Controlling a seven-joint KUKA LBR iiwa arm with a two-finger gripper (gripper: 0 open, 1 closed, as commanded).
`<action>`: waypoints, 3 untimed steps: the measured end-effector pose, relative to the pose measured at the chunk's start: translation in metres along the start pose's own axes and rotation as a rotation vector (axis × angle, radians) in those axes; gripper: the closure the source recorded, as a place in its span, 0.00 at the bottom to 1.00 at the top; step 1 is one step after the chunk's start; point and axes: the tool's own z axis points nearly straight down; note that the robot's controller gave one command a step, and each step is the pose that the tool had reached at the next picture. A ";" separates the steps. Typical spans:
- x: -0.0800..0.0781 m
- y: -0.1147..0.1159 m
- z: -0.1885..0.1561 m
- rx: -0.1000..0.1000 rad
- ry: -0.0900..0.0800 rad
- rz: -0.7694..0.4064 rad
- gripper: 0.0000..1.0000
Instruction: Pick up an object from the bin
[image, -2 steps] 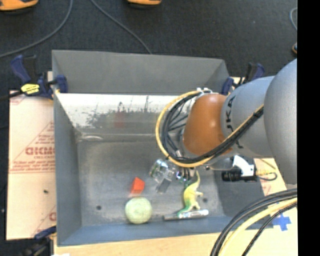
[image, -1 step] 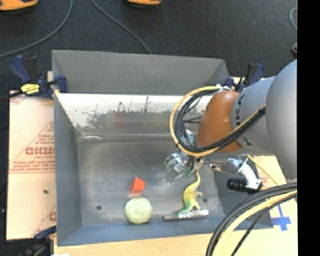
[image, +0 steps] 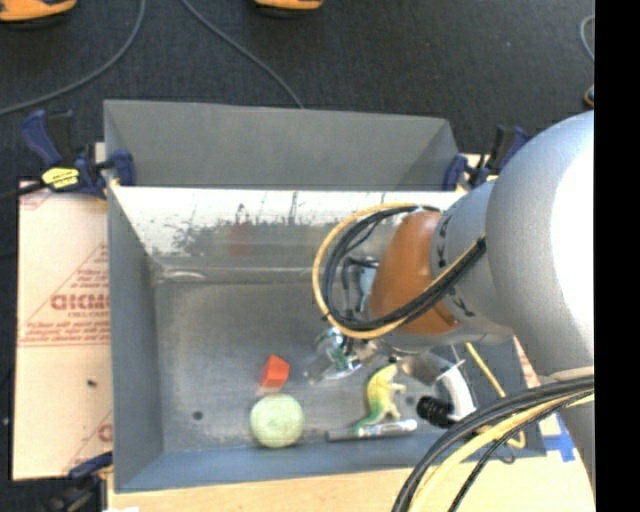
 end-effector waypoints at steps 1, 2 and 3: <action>-0.004 0.004 0.028 0.000 0.000 0.305 1.00; -0.025 -0.006 -0.064 -0.007 -0.004 0.299 1.00; -0.006 0.000 -0.058 -0.007 -0.004 0.484 1.00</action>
Offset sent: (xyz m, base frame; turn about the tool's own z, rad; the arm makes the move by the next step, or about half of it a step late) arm 0.0059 -0.0003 -0.0278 0.3082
